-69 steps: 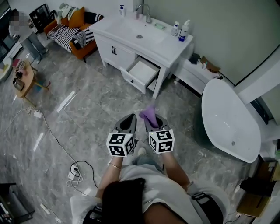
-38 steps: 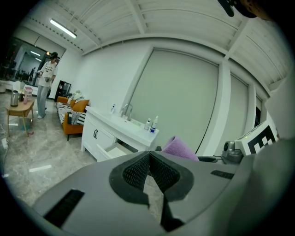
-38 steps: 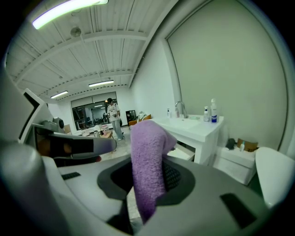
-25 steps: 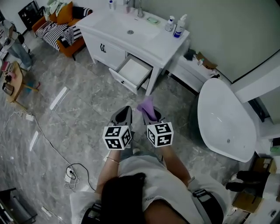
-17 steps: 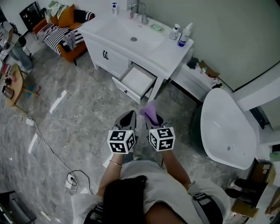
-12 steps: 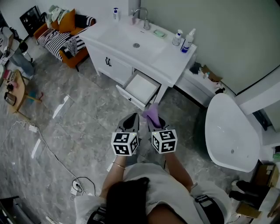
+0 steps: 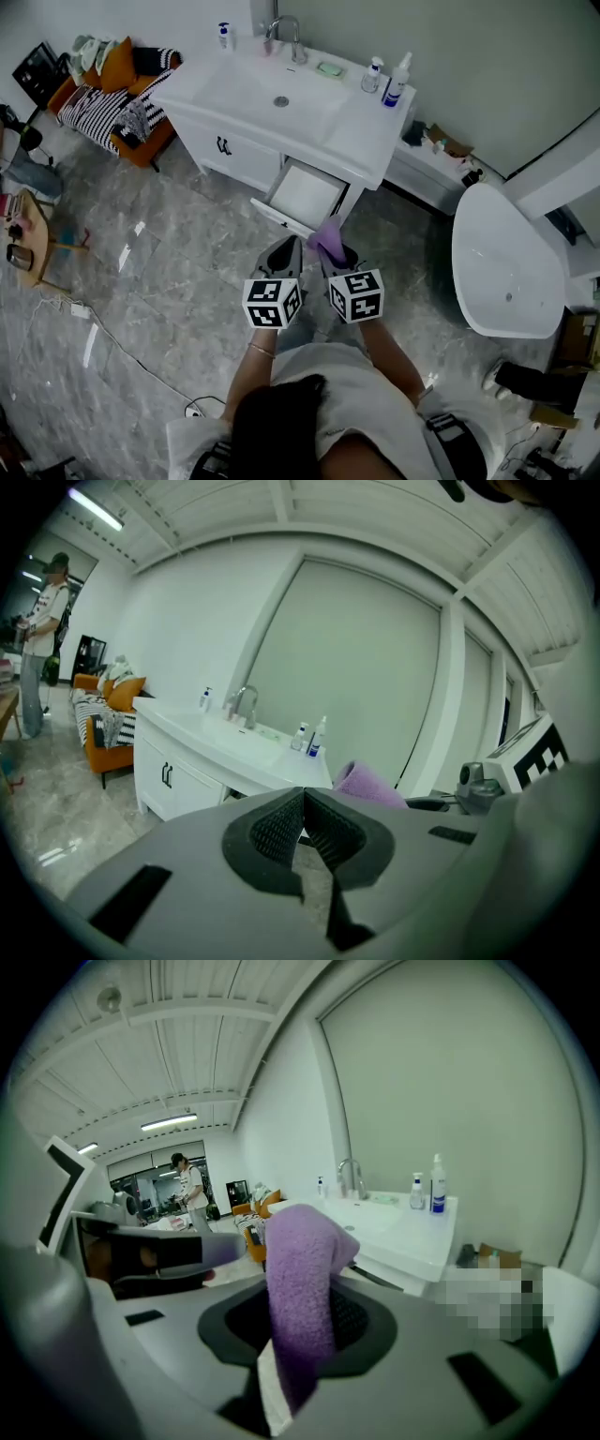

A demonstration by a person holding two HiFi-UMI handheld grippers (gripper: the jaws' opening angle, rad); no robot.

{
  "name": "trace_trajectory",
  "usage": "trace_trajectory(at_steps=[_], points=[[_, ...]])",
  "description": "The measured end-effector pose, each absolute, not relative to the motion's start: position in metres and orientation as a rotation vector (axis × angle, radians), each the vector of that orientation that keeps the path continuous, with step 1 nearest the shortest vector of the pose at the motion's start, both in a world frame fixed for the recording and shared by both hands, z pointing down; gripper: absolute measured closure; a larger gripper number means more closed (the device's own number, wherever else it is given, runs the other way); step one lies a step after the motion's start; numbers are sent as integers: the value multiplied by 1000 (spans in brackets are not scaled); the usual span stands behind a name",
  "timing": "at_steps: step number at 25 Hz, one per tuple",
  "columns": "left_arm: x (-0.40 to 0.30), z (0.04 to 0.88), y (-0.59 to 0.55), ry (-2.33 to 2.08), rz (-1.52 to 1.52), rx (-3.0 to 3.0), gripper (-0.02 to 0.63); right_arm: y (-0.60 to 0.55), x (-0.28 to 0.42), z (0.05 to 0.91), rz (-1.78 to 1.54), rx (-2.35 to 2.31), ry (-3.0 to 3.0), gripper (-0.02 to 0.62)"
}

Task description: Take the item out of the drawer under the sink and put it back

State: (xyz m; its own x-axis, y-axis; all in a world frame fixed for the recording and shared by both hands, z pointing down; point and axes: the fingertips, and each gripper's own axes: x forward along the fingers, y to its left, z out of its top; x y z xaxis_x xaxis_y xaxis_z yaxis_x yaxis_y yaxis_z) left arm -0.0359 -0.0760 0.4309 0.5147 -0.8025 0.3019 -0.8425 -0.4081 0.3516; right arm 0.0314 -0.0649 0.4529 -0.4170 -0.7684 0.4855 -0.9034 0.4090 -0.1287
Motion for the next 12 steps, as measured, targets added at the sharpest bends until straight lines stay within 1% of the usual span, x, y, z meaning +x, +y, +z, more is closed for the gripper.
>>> trace_trajectory(at_steps=[12], points=[[-56,438,-127,-1263,156,2336,601,-110,13,458,569,1534,-2271,489]])
